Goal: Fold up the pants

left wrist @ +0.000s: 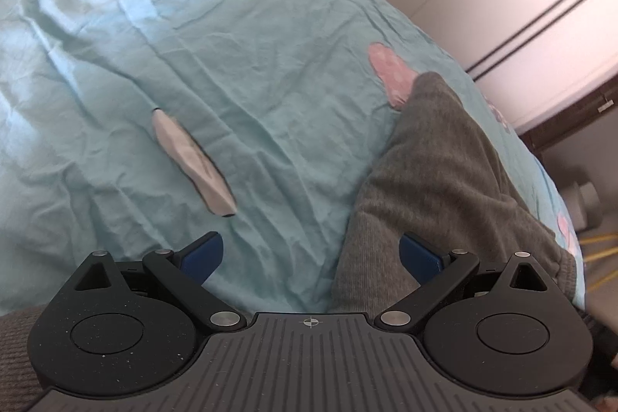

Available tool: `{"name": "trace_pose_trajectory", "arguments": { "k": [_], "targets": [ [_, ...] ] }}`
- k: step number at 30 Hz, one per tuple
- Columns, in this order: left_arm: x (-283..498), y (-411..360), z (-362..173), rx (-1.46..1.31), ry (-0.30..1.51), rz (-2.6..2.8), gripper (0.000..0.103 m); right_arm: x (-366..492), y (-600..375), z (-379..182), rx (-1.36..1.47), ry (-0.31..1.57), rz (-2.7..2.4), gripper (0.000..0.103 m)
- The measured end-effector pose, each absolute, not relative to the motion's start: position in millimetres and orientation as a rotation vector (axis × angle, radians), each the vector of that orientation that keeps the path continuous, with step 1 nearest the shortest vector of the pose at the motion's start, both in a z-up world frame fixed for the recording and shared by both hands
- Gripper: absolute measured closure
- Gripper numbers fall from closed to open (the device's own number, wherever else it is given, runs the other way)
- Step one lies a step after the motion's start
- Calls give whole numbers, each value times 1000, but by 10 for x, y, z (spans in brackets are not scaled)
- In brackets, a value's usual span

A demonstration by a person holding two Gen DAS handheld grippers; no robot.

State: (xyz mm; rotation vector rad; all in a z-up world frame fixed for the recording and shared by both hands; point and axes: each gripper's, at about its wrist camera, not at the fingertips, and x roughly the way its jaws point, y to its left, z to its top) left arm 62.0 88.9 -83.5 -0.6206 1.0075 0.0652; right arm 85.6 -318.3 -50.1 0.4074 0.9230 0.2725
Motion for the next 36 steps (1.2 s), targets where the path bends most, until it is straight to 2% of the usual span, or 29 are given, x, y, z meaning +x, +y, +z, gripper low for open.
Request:
{"name": "trace_pose_trajectory", "arguments": {
  "k": [1, 3, 4, 5, 6, 8, 10, 13, 20, 26, 32, 36],
  "targets": [
    [622, 864, -821, -602, 1012, 64, 2, 784, -3261, -564, 348, 945, 225, 62],
    [619, 806, -783, -562, 1012, 57, 2, 639, -3450, -571, 339, 922, 211, 72],
    [622, 770, -766, -537, 1013, 54, 2, 579, -3523, -506, 363, 905, 205, 65],
    [631, 726, -747, -508, 1017, 52, 2, 539, -3561, -417, 360, 886, 182, 50],
    [641, 686, -733, -481, 1022, 51, 2, 489, -3571, -321, 301, 856, 131, 29],
    [663, 591, -699, -433, 1022, 38, 2, 381, -3561, -211, 228, 757, 152, 7],
    [688, 482, -676, -394, 1012, 7, 2, 299, -3597, -154, 161, 710, 112, 5],
    [741, 323, -683, -347, 1020, -56, 2, 284, -3793, -184, 138, 750, 59, 5],
    [1022, 302, -852, -489, 1074, -289, 2, 392, -4530, -591, 578, 924, 144, 5],
    [1369, 583, -1170, -731, 1149, -336, 2, 667, -4872, -1078, 787, 1039, 247, 5],
    [1637, 775, -1493, -932, 1226, -439, 0, 796, -5103, -1251, 926, 1025, 360, 5],
    [1708, 802, -1560, -948, 1260, -519, 0, 881, -5201, -1359, 988, 1030, 434, 5]
  ]
}}
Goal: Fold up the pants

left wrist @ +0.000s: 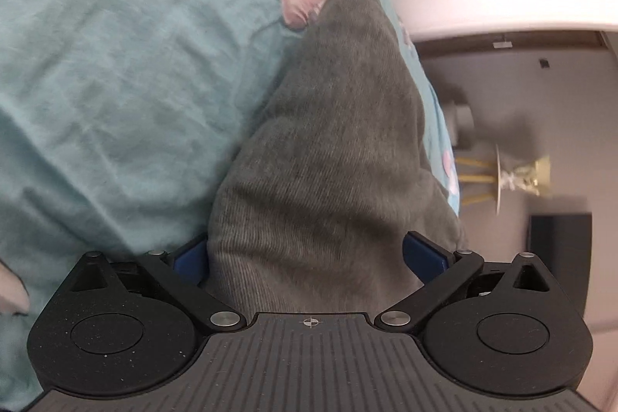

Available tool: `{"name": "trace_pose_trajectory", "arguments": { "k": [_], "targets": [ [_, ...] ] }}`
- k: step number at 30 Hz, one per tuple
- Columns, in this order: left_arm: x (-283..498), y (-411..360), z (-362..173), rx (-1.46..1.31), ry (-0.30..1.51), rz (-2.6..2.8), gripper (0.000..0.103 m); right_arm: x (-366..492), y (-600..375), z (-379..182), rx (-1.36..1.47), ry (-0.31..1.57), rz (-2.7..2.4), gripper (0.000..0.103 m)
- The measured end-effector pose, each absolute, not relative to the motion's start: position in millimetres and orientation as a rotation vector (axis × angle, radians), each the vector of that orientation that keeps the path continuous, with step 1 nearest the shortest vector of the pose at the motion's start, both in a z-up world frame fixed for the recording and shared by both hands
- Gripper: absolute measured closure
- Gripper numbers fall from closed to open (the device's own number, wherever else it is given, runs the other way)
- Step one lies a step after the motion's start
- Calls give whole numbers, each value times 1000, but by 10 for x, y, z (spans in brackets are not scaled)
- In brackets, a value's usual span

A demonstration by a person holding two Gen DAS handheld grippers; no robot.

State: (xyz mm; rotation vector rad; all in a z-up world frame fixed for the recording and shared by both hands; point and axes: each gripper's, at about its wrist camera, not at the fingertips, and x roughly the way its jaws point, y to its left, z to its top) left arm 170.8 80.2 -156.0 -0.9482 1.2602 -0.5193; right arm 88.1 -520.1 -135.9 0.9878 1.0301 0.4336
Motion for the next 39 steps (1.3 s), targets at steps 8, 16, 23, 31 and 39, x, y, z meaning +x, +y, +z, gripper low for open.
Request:
{"name": "trace_pose_trajectory", "arguments": {
  "k": [8, 16, 23, 31, 39],
  "targets": [
    [1812, 632, -1534, -883, 1259, -670, 0, 1152, -4907, -1372, 873, 1095, 581, 5],
    [1956, 254, -1589, -849, 1278, -689, 0, 1352, -4643, -1439, 917, 1106, 701, 5],
    [1790, 179, -1433, -761, 1201, -618, 23, 1322, -4464, -1371, 876, 1095, 622, 21],
    [1722, -33, -1110, -705, 1129, -583, 62, 1108, -4278, -1080, 830, 1041, 487, 41],
    [1896, -73, -598, -694, 969, -598, 66, 1088, -3988, -548, 786, 888, 523, 44]
  ]
}}
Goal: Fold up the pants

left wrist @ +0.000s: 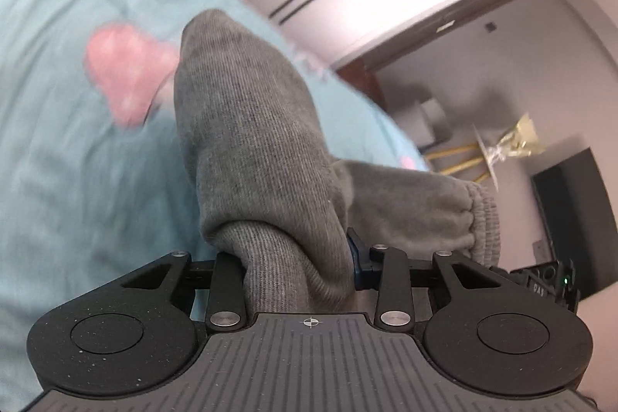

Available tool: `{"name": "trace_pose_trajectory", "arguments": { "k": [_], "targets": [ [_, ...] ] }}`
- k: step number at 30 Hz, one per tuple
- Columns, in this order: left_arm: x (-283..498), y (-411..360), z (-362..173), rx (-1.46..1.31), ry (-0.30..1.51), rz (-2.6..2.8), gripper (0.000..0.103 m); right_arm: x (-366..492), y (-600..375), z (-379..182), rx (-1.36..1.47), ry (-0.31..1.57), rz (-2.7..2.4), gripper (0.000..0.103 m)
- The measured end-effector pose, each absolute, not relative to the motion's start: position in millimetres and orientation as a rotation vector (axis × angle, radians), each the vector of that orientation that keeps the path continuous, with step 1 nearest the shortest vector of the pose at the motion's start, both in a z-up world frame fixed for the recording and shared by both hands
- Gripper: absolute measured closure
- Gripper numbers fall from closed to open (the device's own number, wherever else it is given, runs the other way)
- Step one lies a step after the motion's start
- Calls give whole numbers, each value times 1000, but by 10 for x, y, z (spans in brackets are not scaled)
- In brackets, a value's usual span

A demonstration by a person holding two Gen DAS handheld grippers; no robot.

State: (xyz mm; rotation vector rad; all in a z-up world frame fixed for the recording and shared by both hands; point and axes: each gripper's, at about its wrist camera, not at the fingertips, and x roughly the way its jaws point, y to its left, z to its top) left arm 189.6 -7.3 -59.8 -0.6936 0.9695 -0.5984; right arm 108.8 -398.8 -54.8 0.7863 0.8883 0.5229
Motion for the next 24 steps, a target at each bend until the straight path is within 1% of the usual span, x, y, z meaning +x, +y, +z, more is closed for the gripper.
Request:
{"name": "trace_pose_trajectory", "arguments": {
  "k": [6, 8, 9, 10, 11, 12, 13, 14, 15, 16, 18, 20, 21, 22, 24],
  "targets": [
    [2289, 60, -260, -687, 861, -542, 66, 1540, -3902, -148, 764, 770, 514, 44],
    [2417, 124, -221, -637, 855, -492, 60, 1772, -3912, -137, 783, 755, 498, 44],
    [2494, 149, -247, -607, 869, -445, 49, 1871, -3915, -160, 781, 753, 478, 42],
    [2560, 182, -293, -576, 898, -361, 42, 1969, -3918, -197, 775, 754, 456, 37],
    [2626, 169, -328, -548, 931, -268, 39, 2061, -3933, -263, 763, 759, 424, 33],
    [2635, 203, -358, -511, 957, -190, 35, 2136, -3974, -322, 745, 775, 353, 24],
    [2589, 282, -382, -483, 968, -128, 30, 2215, -4013, -381, 731, 814, 254, 23],
    [2505, 374, -397, -473, 958, -85, 29, 2263, -4049, -429, 711, 856, 140, 21],
    [2389, 450, -405, -477, 938, -57, 25, 2242, -4101, -451, 677, 873, 6, 20],
    [2289, 500, -409, -498, 920, -54, 20, 2157, -4159, -444, 646, 838, -51, 15],
    [2110, 532, -438, -553, 892, -92, 16, 1986, -4157, -366, 598, 761, -51, 13],
    [1982, 461, -452, -563, 890, -125, 15, 1863, -4019, -275, 565, 718, 2, 13],
    [1937, 376, -479, -538, 893, -143, 12, 1797, -3951, -236, 542, 704, 34, 13],
    [1934, 294, -516, -501, 905, -147, 10, 1792, -3824, -160, 510, 679, 59, 10],
    [1943, 144, -642, -400, 986, -92, 10, 1735, -3576, -89, 420, 645, 87, 6]
  ]
}}
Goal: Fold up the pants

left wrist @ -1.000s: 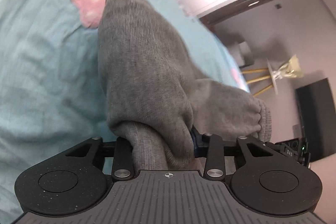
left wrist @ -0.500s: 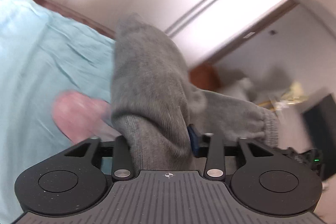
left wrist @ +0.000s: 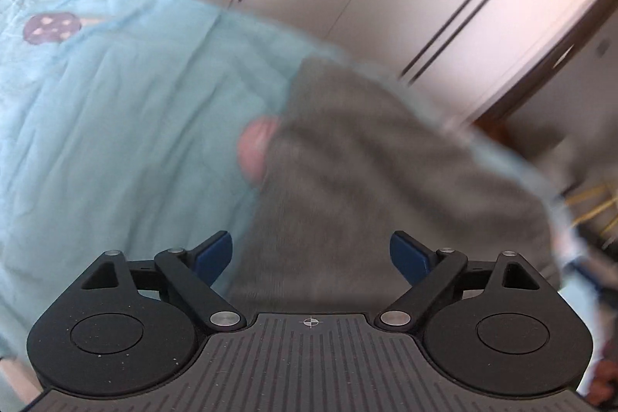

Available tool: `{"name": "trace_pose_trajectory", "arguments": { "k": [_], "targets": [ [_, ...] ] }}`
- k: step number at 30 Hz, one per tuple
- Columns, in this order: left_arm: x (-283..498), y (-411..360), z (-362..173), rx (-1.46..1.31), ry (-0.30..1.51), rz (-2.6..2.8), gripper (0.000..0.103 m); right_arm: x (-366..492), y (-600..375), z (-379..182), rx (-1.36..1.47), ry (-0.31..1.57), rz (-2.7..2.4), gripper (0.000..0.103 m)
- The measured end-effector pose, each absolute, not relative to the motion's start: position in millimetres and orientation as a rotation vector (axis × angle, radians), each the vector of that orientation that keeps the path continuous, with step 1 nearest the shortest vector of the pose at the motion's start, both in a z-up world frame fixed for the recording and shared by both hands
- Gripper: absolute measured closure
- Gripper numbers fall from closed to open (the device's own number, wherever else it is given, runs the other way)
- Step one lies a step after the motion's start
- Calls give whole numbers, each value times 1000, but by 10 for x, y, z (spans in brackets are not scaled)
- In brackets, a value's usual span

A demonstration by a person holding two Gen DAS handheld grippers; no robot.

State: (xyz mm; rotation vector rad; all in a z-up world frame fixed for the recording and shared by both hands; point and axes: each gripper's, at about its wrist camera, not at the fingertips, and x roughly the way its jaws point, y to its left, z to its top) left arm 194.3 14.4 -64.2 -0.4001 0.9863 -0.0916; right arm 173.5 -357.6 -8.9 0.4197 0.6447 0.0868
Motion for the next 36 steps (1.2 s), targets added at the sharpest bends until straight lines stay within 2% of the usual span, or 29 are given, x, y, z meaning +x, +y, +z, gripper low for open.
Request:
{"name": "trace_pose_trajectory", "arguments": {
  "k": [1, 3, 6, 10, 14, 15, 17, 18, 21, 24, 29, 34, 36],
  "targets": [
    [1965, 72, -736, -350, 1044, -60, 9, 1734, -3490, -107, 381, 647, 70, 6],
    [1855, 67, -801, -307, 1038, -58, 8, 1803, -3352, -210, 289, 712, 8, 6],
    [1750, 100, -676, -266, 1033, -38, 8, 1924, -3223, -610, 28, 929, -94, 5],
    [1622, 186, -673, -296, 1046, -32, 8, 1760, -3367, -485, 149, 897, -87, 6],
    [1563, 180, -688, -313, 1033, -10, 8, 1623, -3233, -272, 147, 752, -55, 5],
    [1593, 168, -714, -307, 1033, -15, 8, 1646, -3197, -299, 111, 764, -71, 5],
    [1538, 178, -679, -305, 1041, -2, 8, 1787, -3148, -532, 4, 910, -115, 5],
    [1482, 190, -646, -294, 1043, 13, 8, 1799, -3197, -621, 37, 952, -106, 5],
    [1252, 179, -560, -227, 1029, 48, 8, 1670, -3372, -498, 187, 925, -120, 5],
    [989, 89, -520, -194, 1041, 22, 7, 1384, -3380, -339, 151, 867, -148, 5],
    [606, -181, -515, -190, 1131, -80, 6, 774, -3326, -436, 201, 979, -87, 5],
    [357, -493, -576, -24, 1192, -141, 5, 128, -3122, -407, 220, 942, -203, 5],
    [266, -583, -532, 63, 1163, -106, 4, -42, -3086, -335, 212, 869, -154, 5]
  ]
}}
